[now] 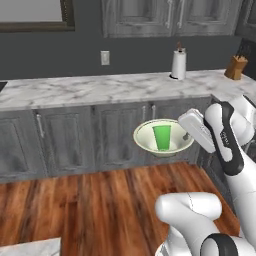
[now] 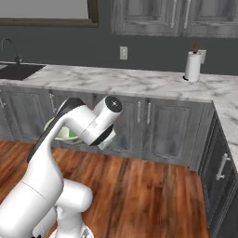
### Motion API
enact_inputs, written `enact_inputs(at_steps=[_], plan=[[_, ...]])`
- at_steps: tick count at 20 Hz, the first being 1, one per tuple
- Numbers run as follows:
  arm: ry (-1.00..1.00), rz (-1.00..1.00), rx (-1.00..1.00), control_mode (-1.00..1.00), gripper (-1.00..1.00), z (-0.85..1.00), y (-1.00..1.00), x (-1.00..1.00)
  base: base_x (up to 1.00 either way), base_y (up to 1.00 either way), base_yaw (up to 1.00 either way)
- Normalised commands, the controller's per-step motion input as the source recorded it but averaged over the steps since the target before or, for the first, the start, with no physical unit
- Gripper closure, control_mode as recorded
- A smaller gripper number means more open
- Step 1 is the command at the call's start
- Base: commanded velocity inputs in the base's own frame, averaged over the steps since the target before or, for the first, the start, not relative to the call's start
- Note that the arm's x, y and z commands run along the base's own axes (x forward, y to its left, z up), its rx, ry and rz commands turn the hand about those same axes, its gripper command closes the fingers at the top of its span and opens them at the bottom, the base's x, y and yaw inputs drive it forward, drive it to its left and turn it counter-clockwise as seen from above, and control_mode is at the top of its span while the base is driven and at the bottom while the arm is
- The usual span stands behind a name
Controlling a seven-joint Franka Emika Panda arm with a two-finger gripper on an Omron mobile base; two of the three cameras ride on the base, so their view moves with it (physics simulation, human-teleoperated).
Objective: Place the cup inside the bowl on the dining table and move the bowl to any counter.
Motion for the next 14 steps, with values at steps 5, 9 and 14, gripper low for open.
enact_inputs(at_steps=[5,9,14], plan=[[0.0,0.0,0.0,1.0,1.0,0.0,0.0,0.0,1.0,0.0,0.0],[0.0,0.0,0.0,1.0,1.0,0.0,0.0,0.0,0.96,0.02,-0.01],[0.0,0.0,0.0,1.0,1.0,0.0,0.0,0.0,0.84,0.05,-0.03]])
